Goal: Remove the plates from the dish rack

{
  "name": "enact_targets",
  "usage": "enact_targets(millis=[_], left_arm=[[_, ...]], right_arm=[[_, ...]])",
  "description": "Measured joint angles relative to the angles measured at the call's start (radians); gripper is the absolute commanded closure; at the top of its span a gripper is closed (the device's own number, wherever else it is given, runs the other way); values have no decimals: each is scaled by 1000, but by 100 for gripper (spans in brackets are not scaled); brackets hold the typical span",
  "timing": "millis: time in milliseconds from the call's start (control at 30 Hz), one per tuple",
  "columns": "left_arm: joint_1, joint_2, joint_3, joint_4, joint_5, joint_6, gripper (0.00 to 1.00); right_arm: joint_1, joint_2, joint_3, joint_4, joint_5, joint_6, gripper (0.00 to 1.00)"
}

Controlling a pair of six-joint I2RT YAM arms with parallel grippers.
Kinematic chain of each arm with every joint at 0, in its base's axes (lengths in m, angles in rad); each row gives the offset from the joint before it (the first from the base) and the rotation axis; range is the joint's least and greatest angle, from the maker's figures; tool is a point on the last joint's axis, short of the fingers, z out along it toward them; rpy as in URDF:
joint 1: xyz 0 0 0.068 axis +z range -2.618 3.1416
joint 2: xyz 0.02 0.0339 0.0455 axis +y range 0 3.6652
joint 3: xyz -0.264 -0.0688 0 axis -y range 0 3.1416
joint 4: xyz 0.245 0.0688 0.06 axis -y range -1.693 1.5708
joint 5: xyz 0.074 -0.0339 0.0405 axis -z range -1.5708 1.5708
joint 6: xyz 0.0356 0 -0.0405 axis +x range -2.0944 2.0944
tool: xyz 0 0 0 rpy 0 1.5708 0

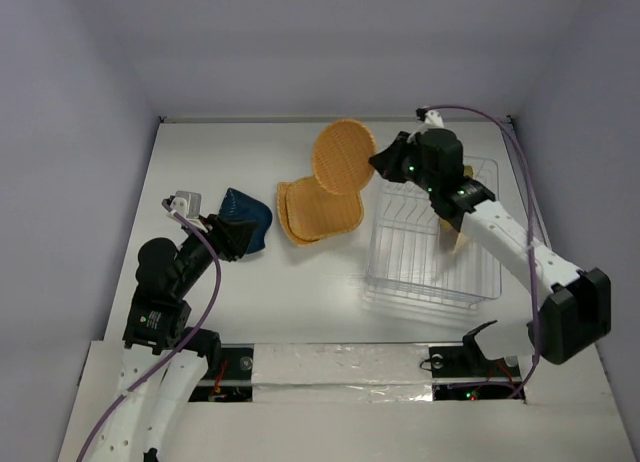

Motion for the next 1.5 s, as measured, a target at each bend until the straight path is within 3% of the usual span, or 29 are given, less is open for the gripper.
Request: enact_targets(millis=[400, 500, 733, 833, 933, 1000, 1067, 1100, 1133, 1267, 1300, 1367, 1400, 1433, 1500], left_arm=[[0, -1, 0, 0, 0, 0, 63], [0, -1, 0, 0, 0, 0, 63], [0, -2, 0, 0, 0, 0, 63], [0, -2, 0, 0, 0, 0, 63], [0, -2, 0, 0, 0, 0, 63], [0, -2, 0, 0, 0, 0, 63], [0, -2, 0, 0, 0, 0, 63], [0, -2, 0, 0, 0, 0, 63], [0, -2, 0, 0, 0, 0, 63], [0, -4, 0, 0, 1, 0, 63], [0, -5, 0, 0, 1, 0, 63], [0, -9, 0, 0, 1, 0, 63], [-1, -11, 0, 0, 1, 0, 63], [-1, -13, 0, 0, 2, 0, 63], [-1, -14, 0, 0, 2, 0, 63]], right_arm=[[122, 327, -48, 181, -74, 157, 97], [122, 359, -55, 187, -77, 179, 84], [122, 369, -58, 192, -37, 181, 34], [122, 356, -59, 181, 1, 165, 22], [122, 305, -68, 144, 53, 141, 21], [122, 249, -74, 114, 99, 123, 28], [122, 169, -79, 72, 164, 95, 65], [122, 119, -80, 43, 208, 80, 93], [122, 70, -80, 21, 247, 66, 100], [89, -130, -81, -85, 443, 25, 100], [69, -171, -82, -125, 497, 13, 95], [12, -234, -85, -161, 551, 3, 74], [-22, -257, -86, -189, 590, -4, 55], [-51, -270, -88, -212, 622, -12, 23], [-104, -274, -89, -258, 680, -41, 14]])
